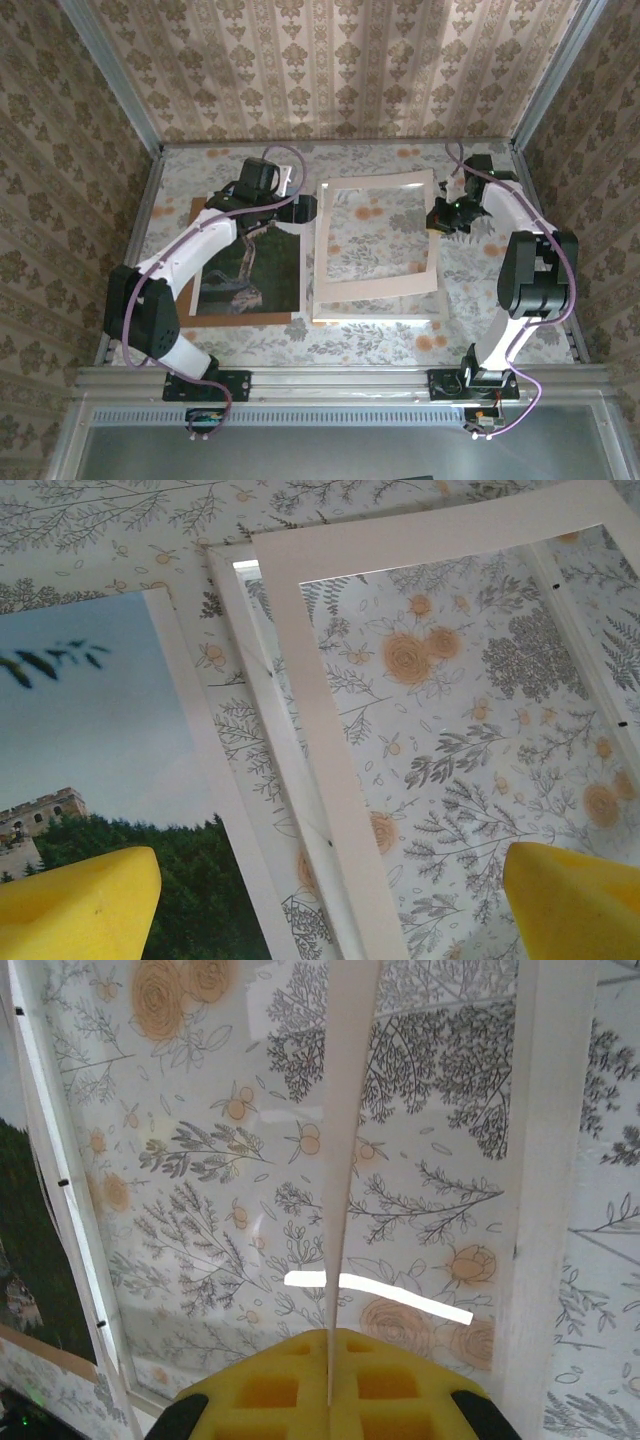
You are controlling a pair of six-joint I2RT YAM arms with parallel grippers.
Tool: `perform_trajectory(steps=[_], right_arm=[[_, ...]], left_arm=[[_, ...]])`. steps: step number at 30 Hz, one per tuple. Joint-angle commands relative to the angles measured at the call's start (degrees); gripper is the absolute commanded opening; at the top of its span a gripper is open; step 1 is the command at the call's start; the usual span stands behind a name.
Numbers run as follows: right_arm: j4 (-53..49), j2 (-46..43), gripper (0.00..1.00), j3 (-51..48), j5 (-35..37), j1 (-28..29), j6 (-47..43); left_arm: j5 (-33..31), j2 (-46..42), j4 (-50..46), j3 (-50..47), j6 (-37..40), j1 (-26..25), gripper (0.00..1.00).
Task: Put the photo into the frame
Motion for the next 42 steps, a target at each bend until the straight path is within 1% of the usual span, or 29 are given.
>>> perform_trajectory(steps=[1, 7, 10, 14, 16, 21, 25, 34, 42], right_arm=[[-4.83, 2.46, 0.02, 3.71, -1.63, -1.68, -4.38], [-7.85, 5.0, 0.03, 6.01, -1.1, -2.37, -6.41], [-8.69, 6.04, 0.04, 6.52, 0.5, -2.29, -6.69], [-8.34, 5.85, 0.04, 5.18, 1.47, 0.18, -6.35], [-6.79, 5.56, 0.04, 3.84, 1.41, 0.66, -5.45], [-5.51, 5.38, 0.04, 3.26, 3.93, 0.53, -3.74], [-0.62, 4.77, 0.05, 1.37, 4.96, 0.53, 0.26], [5.13, 4.95, 0.1, -1.67, 4.39, 0.79, 3.75], [10.49, 3.95, 0.16, -6.28, 4.95, 2.26, 8.37]], left_arm=[[-0.83, -0.02, -0.88, 0.21, 1.34, 0.53, 0.9], [-1.0, 0.05, -1.55, 0.65, 1.59, 0.89, 0.9], [-0.91, 0.41, -1.59, 0.81, 1.86, 1.02, 0.89], [-0.98, 0.85, -1.86, 0.76, 1.89, 1.22, 0.89], [-1.0, 1.04, -1.6, 0.65, 1.85, 1.22, 0.89], [-0.5, 1.57, -1.51, 0.85, 1.68, 1.33, 0.89], [-0.82, 1.66, -1.33, 0.47, 1.67, 1.27, 0.89], [-1.15, 1.67, -1.68, 0.34, 1.7, 1.42, 0.89], [-1.14, 1.75, -1.84, 0.06, 1.68, 1.43, 0.89]])
